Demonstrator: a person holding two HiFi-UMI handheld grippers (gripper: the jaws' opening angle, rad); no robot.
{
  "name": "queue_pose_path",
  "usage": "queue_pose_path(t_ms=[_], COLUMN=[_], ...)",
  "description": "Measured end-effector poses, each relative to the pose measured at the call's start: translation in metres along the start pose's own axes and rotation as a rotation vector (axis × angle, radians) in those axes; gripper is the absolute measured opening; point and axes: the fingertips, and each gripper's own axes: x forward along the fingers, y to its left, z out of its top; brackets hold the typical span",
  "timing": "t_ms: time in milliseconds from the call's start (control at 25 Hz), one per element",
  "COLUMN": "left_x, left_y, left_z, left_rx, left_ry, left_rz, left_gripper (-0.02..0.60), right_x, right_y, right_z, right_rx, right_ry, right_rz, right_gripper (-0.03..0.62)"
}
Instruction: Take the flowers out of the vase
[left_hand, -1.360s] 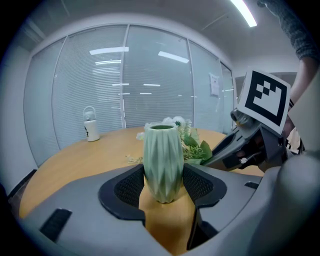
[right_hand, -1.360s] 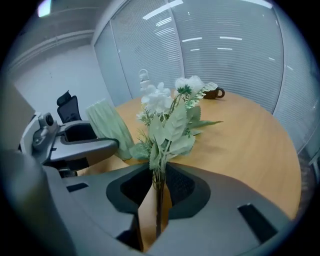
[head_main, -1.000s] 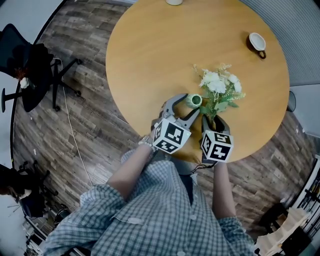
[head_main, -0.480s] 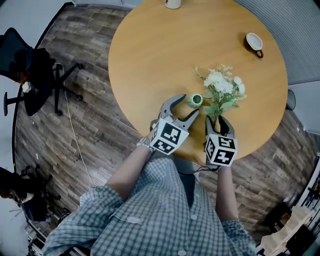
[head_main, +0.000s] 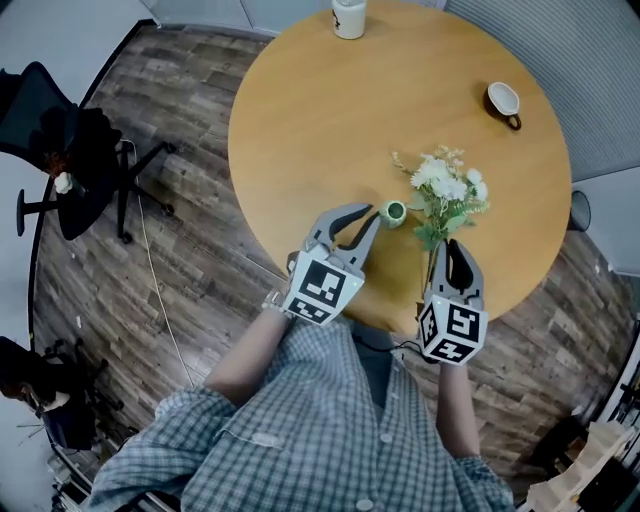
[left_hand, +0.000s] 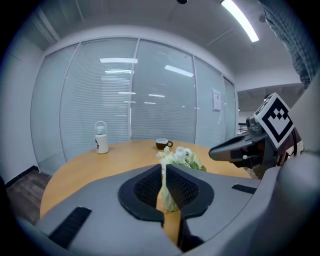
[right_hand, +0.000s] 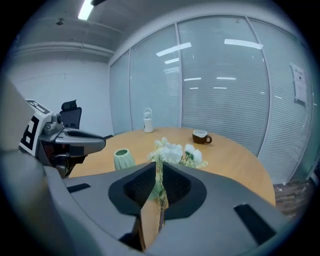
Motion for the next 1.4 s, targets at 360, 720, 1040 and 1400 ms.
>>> queue_pose_path(t_ms=[360, 720, 1040, 1400], left_x=[-0.037, -0.072, -0.081, -0.086], left_y=[0.008, 0.009, 0.005, 0.008], left_z=[0.048, 0.112, 0.129, 0.134], left_rx=[-0.016, 0.060, 0.085, 0.045], left_ry=[-0.058, -0.175, -0.211, -0.235], left_rz=[-0.025, 0.006, 0.005, 0.009], left_gripper=[0.009, 0.008, 0.008, 0.008], right_x=[-0.032, -0.068, -0.071, -0.068], right_y=[0.019, 0.022, 0.020, 0.033], right_z=[0.064, 0.109, 0.127, 0.140], right_rx=[0.093, 0.075, 0.068, 0.020], right_ry=[-0.182, -0.300, -0.345, -0.357], right_rz=[0.092, 0.112, 0.126, 0.161], right_gripper=[0.011, 0.009, 0.009, 0.009])
